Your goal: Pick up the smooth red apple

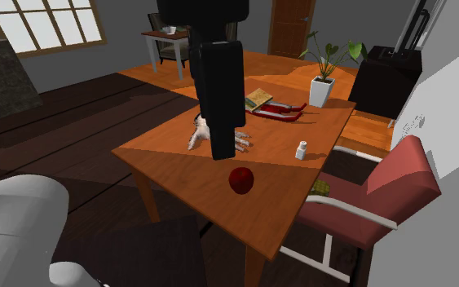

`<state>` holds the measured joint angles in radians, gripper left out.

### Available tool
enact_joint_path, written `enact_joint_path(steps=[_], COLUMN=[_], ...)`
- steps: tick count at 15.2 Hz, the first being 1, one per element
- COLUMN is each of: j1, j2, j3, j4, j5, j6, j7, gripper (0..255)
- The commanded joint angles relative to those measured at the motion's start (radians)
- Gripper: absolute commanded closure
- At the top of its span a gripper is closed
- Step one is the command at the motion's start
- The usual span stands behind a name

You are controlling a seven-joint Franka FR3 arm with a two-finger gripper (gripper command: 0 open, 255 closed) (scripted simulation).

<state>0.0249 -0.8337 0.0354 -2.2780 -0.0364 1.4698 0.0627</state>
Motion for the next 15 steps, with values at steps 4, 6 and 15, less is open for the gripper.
enact_joint_path(steps=[4,6,15], j1=[0.011,0.019,0.057], j2=[-0.006,-0.002,0.098], j3=[0.047,0.080,0.243], j4=[-0.079,-0.126,-0.271], j5=[0.038,0.063,0.171], j6=[0.079,0.133,0.406], j7=[0.061,0.101,0.279], gripper=[0,0,0])
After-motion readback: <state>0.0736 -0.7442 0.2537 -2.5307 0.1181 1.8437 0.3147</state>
